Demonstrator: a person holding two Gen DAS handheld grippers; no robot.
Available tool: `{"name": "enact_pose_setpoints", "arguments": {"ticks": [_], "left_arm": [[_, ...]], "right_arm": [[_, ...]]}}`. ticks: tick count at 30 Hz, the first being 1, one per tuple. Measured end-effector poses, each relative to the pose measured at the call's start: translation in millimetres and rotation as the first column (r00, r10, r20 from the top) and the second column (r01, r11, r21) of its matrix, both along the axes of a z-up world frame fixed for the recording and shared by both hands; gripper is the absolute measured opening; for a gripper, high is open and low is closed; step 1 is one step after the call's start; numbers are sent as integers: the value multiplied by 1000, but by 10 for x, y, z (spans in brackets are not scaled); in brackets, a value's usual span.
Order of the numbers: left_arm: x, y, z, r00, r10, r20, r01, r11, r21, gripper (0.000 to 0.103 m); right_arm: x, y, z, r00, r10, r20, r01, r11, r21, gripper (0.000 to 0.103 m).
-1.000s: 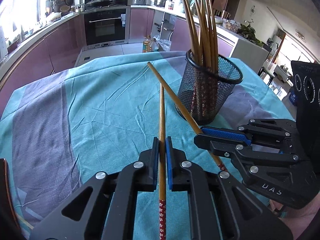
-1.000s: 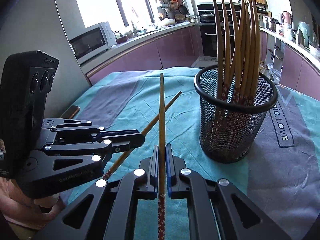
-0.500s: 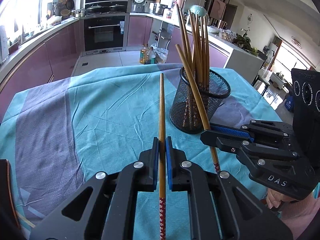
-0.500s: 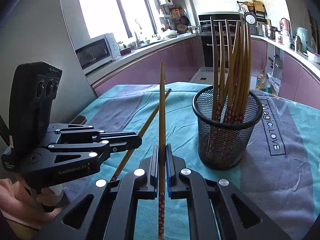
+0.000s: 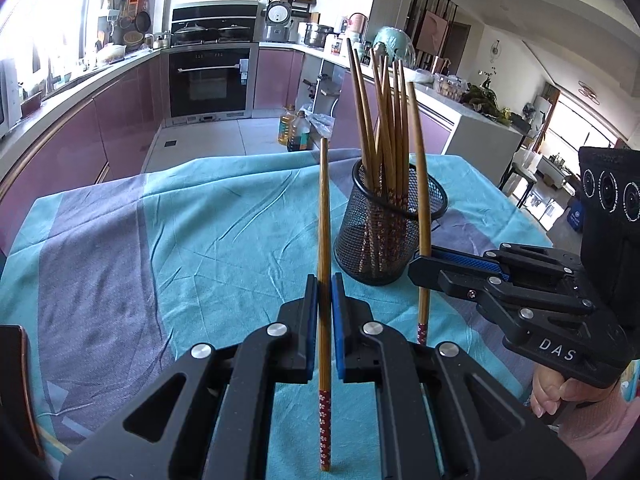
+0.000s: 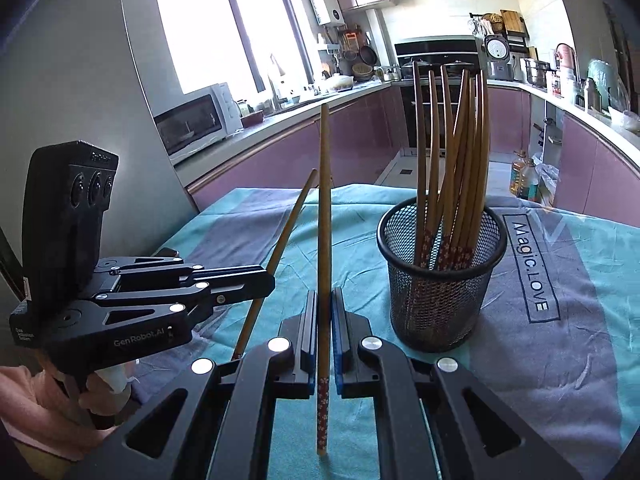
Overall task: Organize utensils
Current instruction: 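Carry the upright chopstick toward the mesh cup with the right gripper, then move the upright chopstick over the mesh cup opening with the right gripper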
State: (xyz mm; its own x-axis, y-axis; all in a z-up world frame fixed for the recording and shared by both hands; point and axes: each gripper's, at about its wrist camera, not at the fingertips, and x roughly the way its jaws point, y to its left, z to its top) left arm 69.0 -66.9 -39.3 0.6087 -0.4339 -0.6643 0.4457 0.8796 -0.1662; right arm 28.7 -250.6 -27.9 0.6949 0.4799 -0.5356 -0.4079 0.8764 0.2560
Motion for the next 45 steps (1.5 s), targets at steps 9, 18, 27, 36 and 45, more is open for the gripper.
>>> {"name": "enact_pose_setpoints", "arguments": {"ticks": [9, 18, 27, 36, 45], "left_arm": [[7, 18, 50, 1000, -5, 17, 5, 1000, -21, 8], [7, 32, 94, 999, -12, 34, 13, 999, -34, 8], [-4, 25, 152, 999, -18, 50, 21, 999, -42, 8], [-7, 36, 195, 998, -21, 60, 24, 998, -51, 8], [-20, 19, 234, 997, -21, 72, 25, 998, -53, 8]], "right_arm": [[-18, -46, 77, 1000, -11, 25, 11, 1000, 11, 6], [-3, -108, 121, 999, -25, 41, 24, 999, 25, 6], [18, -170, 171, 998, -38, 54, 36, 999, 32, 6], [27, -192, 219, 997, -43, 67, 40, 999, 33, 6], [18, -203, 234, 996, -46, 72, 44, 999, 30, 6]]}}
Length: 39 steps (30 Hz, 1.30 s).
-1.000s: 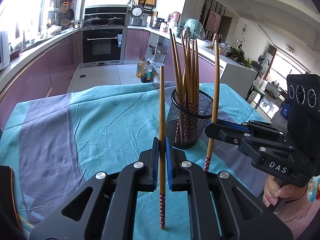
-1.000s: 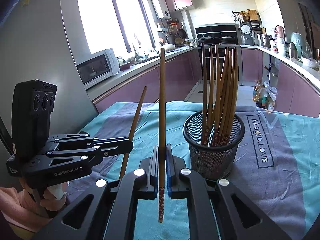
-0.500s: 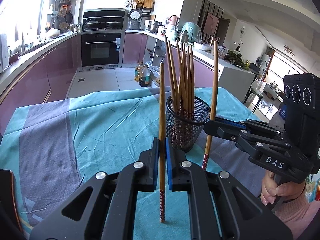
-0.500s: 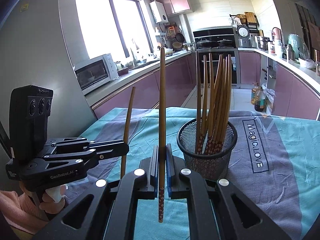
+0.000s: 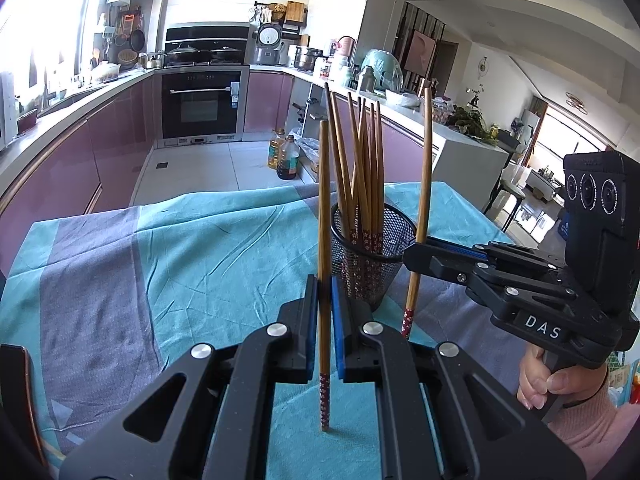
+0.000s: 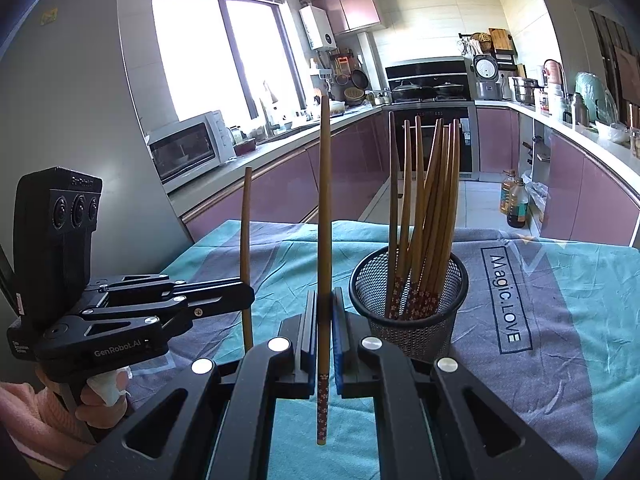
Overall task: Organize utensils
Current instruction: 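Move the upright chopstick over the mesh cup opening with the right gripper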
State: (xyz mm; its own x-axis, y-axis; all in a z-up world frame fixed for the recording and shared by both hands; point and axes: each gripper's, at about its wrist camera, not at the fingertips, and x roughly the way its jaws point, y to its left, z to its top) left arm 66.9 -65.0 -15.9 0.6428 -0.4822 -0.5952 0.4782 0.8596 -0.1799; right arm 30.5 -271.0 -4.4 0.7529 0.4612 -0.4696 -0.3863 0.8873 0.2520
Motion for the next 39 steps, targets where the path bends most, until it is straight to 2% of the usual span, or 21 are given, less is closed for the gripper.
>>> {"name": "enact_pose_setpoints", "arguments": {"ticks": [39], "left_arm": [[30, -7, 145, 1000, -19, 18, 20, 1000, -17, 8]], "right_arm": [[47, -23, 133, 999, -6, 37, 6, 1000, -10, 6]]}}
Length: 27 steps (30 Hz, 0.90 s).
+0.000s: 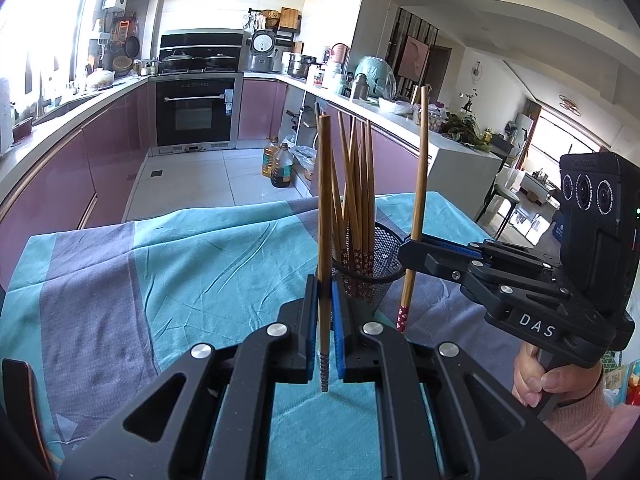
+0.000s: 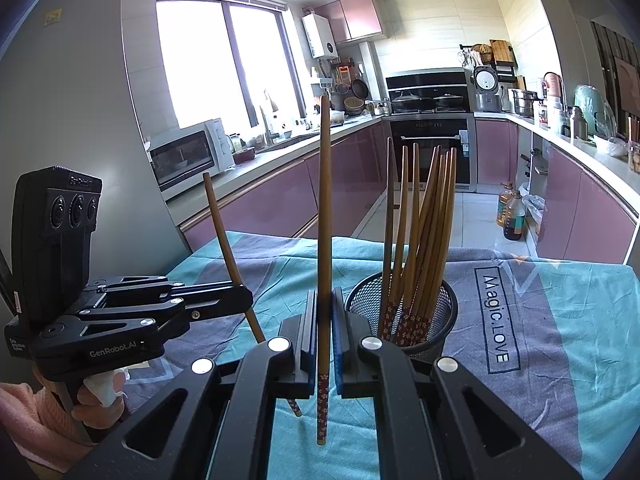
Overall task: Organize utensils
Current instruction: 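Move the upright chopstick over the mesh cup opening with the right gripper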
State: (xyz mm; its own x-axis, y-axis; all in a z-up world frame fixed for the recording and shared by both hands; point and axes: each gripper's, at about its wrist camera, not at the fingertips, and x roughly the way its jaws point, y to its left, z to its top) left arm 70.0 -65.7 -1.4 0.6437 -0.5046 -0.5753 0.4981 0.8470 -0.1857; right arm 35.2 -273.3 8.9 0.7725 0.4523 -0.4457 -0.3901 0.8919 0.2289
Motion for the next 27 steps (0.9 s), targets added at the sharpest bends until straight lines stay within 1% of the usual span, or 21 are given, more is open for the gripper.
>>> {"name": "enact_pose_setpoints", "arguments": {"ticks": [17, 27], "left_arm": [[44, -14, 136, 1000, -21, 23, 21, 1000, -12, 8], [56, -25, 240, 999, -33, 41, 34, 999, -19, 8]], "right_arm": [[93, -42, 71, 1000, -2, 22, 2, 1000, 2, 6], [133, -90, 178, 999, -9, 49, 9, 1000, 4, 6]]}}
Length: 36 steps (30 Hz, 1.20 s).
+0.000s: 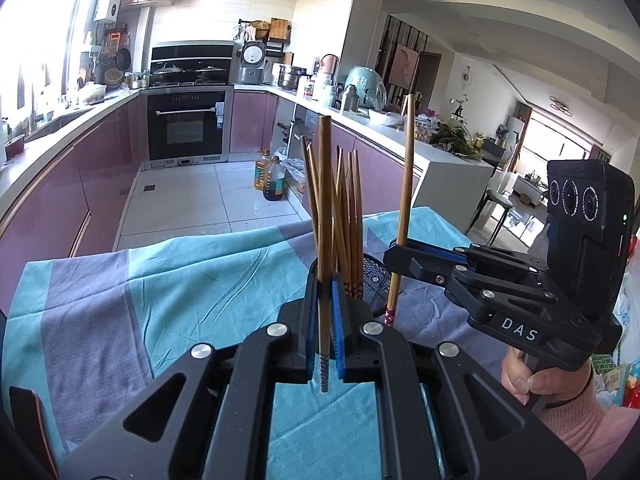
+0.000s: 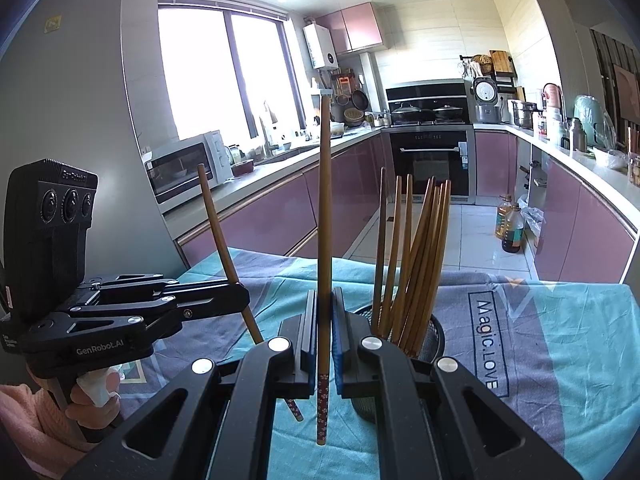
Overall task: Organize utensils
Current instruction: 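Move the upright chopstick over the mesh cup opening with the right gripper, then lower the chopstick into the mesh cup and open the right gripper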
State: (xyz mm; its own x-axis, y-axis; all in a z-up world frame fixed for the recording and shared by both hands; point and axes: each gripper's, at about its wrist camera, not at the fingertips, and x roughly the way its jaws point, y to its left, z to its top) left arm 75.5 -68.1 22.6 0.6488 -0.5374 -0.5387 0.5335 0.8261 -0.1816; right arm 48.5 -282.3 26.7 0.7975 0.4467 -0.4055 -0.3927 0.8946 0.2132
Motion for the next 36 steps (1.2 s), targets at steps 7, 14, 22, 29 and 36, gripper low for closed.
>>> {"name": "enact_pose_setpoints", "arguments": {"ticks": [7, 14, 22, 29, 36], "left_arm": [[6, 8, 144, 1000, -7, 19, 7, 1000, -12, 8], [30, -23, 322, 998, -1, 62, 2, 1000, -23, 8], [35, -38, 544, 996, -9, 91, 14, 998, -60, 8], [5, -40, 702, 992, -17, 125, 27, 996, -80, 8], [10, -158, 725, 990, -16, 144, 26, 997, -69, 8]], "right_arm": [[36, -70, 96, 1000, -11, 27, 11, 1000, 10, 6], [124, -132, 159, 999, -23, 39, 22, 1000, 14, 6], [185, -192, 223, 998, -33, 59, 32, 999, 28, 6], [256, -226, 264, 996, -49, 76, 46, 998, 35, 6], [369, -260, 252, 995, -76, 69, 73, 996, 45, 6]]}}
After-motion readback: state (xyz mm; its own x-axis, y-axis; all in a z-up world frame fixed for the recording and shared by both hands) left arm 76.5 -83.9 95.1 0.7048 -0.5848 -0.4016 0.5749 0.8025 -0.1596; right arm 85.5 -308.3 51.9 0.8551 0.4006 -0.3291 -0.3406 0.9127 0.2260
